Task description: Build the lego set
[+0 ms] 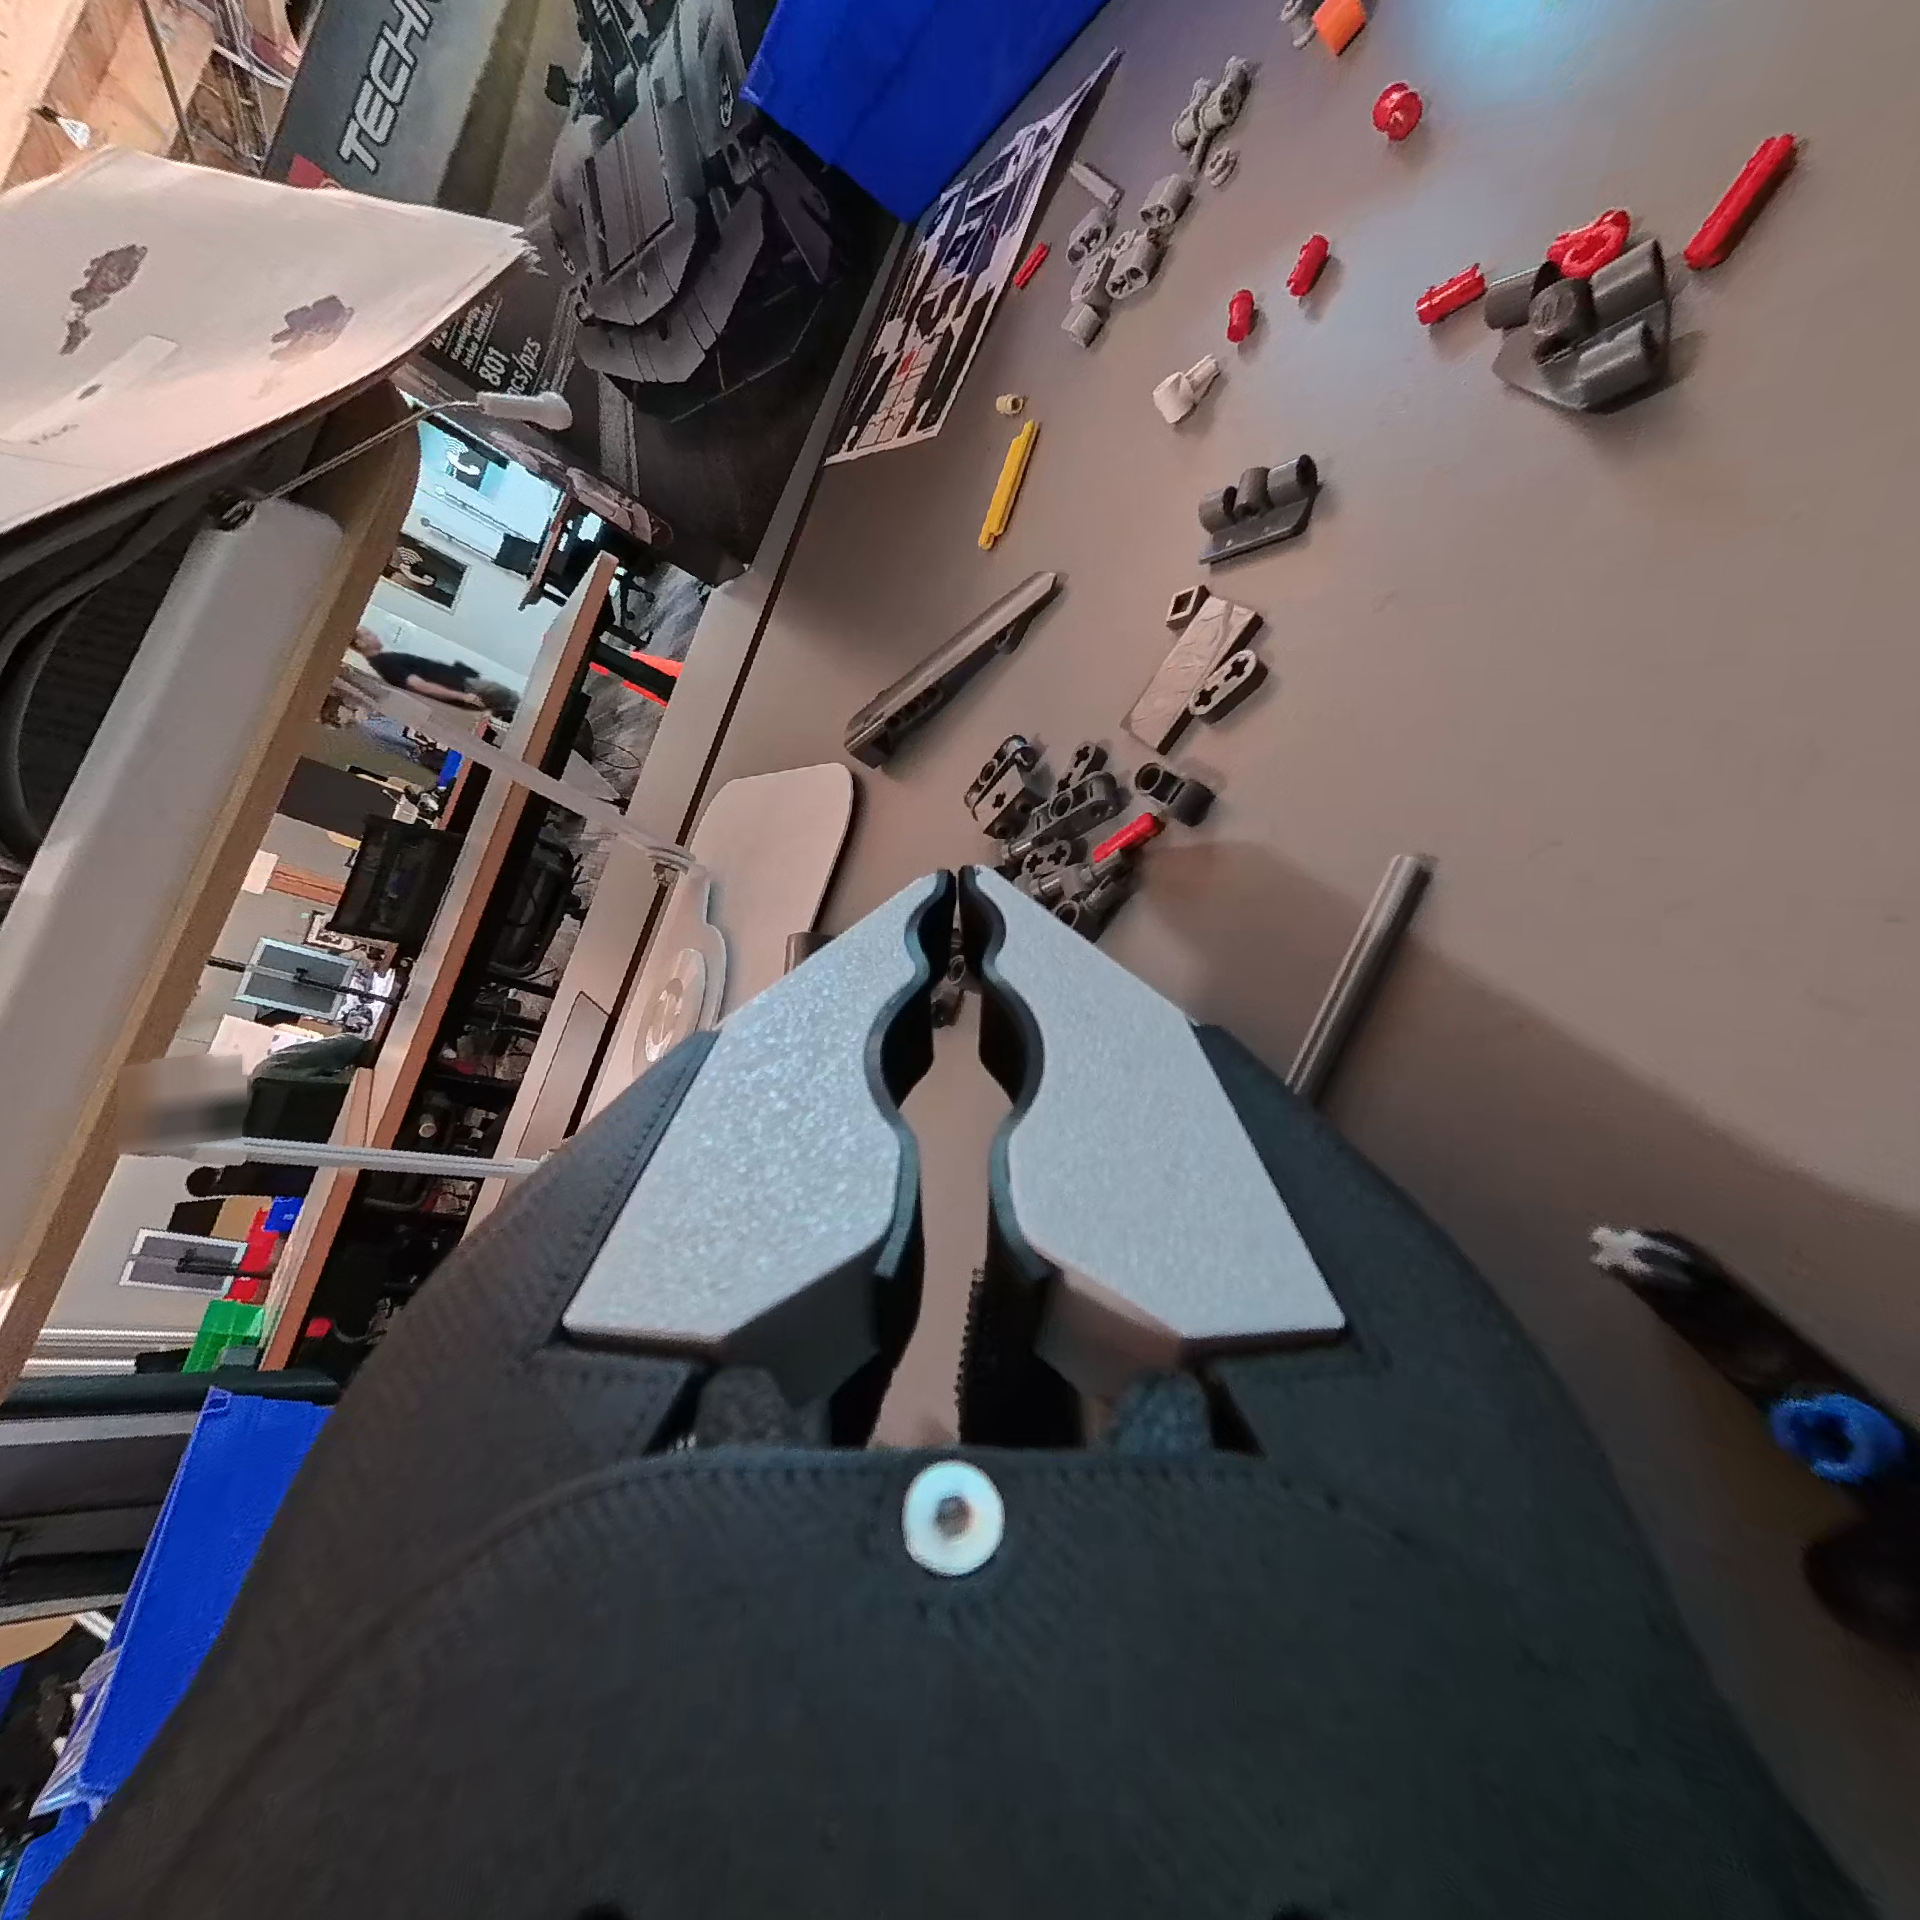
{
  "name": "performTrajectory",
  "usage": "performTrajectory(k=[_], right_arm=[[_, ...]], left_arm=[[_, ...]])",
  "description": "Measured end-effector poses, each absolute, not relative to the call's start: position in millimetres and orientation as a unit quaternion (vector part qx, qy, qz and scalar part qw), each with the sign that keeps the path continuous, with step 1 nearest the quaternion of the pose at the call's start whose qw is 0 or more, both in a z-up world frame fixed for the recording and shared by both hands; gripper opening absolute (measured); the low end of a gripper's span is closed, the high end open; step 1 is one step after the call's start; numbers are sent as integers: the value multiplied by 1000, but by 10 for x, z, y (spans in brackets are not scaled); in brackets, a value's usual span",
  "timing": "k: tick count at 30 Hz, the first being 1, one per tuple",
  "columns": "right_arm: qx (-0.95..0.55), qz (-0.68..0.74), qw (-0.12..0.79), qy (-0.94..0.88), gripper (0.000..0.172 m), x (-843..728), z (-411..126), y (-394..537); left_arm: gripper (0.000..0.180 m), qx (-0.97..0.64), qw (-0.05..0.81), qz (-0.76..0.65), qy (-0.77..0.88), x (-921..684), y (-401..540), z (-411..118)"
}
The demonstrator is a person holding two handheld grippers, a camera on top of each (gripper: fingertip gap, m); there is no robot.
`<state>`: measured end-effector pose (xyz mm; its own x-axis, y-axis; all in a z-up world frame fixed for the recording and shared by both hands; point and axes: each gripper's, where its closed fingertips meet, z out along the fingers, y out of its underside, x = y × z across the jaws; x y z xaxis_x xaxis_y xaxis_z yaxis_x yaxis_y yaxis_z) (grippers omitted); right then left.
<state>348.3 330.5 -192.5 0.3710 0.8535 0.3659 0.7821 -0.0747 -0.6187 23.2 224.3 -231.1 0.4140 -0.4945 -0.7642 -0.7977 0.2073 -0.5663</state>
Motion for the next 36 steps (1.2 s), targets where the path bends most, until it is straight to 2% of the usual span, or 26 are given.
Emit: performTrajectory(k=[5,11,16,26,36], right_arm=[[-736,57,371,-564,8,3572,-1879,3168],[-761,81,277,-581,21,3852,-2163,2775],[-784,73,247,-565,14,4127,-2442,2718],[-804,92,212,-549,11,4316,-2668,2666],[-779,99,242,-570,8,4211,-2578,2671]], left_arm=[[0,-614,573,135,526,231,2249,-2314],[0,-612,571,141,528,234,2251,-2325],[0,-609,569,154,531,234,2263,-2343],[0,-605,564,173,535,223,2284,-2372],[0,-604,562,174,537,225,2283,-2378]])
